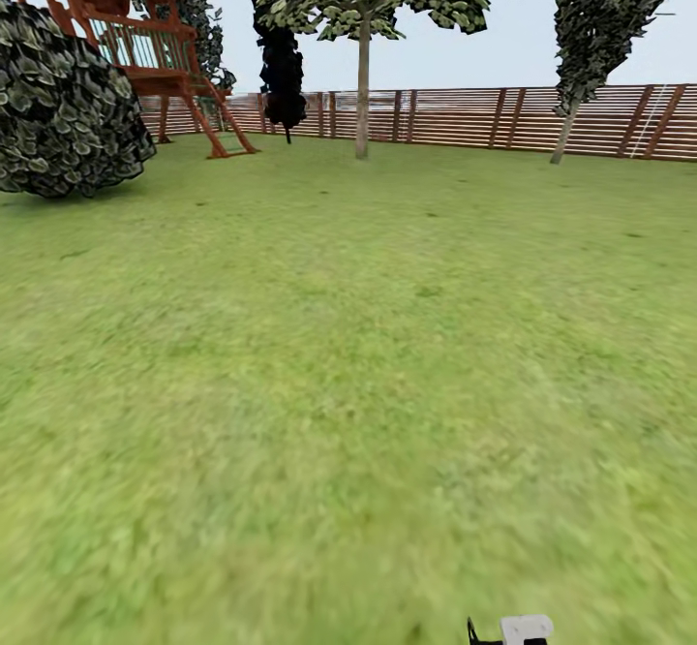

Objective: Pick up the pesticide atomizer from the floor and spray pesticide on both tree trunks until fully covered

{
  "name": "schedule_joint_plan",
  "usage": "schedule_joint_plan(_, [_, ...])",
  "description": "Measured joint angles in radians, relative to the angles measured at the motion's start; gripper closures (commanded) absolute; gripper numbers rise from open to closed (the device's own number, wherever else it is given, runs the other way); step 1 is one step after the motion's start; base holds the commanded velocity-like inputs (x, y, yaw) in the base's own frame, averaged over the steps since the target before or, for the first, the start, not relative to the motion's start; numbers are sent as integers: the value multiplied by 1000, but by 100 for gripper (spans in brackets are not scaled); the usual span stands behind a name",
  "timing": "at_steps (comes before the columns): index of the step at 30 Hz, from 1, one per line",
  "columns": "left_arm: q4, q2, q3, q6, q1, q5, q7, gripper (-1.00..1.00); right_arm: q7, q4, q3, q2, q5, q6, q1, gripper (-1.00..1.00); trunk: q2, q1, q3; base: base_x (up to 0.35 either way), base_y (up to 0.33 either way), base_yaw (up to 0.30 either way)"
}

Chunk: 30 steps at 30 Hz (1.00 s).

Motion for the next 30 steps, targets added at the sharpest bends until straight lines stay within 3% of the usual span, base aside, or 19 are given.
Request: schedule_joint_plan(30, [0,-6,-5,-2,6,-1,-1,100,0,-1,0,0,0,0,0,-100,0,0,0,338,0,0])
